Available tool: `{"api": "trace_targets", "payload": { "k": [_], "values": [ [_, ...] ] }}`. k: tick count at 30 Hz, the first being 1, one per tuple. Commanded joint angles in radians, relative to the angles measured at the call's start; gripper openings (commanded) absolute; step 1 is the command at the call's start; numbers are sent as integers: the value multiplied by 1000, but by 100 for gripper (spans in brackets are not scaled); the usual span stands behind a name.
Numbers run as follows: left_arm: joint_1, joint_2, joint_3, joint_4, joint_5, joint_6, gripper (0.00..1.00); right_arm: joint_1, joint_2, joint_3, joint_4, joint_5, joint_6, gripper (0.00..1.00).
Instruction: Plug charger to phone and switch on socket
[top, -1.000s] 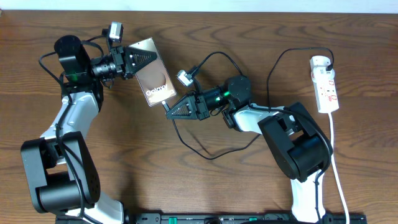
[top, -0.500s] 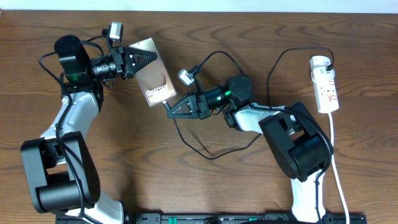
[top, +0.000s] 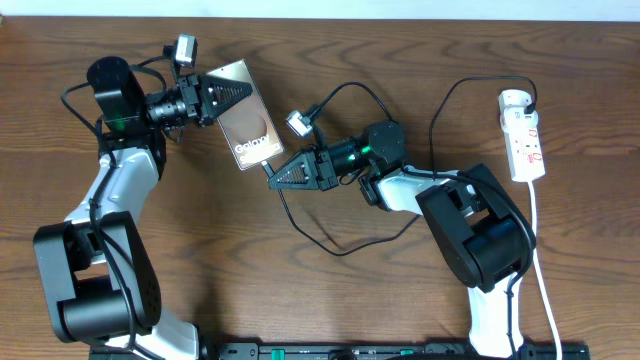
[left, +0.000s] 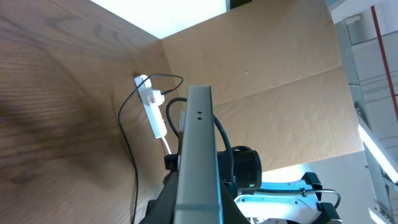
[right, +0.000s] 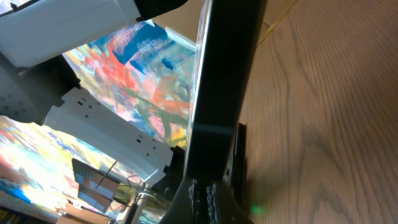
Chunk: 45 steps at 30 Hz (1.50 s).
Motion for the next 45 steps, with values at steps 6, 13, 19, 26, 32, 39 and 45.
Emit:
{"api": "trace_targets", "payload": {
  "k": [6,13,19,26,32,39,45],
  "values": [
    [-9,-4,18,5,56,17,7,-13,4,8,7,117,10,1],
    [-48,-4,18,5,57,17,7,-19,4,8,7,117,9,1],
    [-68,-4,18,5,57,21,7,-37,4,8,7,114,9,1],
    [-66,-4,18,5,57,21,7,-58,4,8,7,97,9,1],
    [-66,-4,18,5,57,24,7,-61,4,8,8,98,9,1],
    [-66,-4,-4,5,57,63,8,-72,4,8,35,107,25,1],
    [-66,-4,-13,5,57,69,7,-86,4,8,63,107,43,1]
  ]
}}
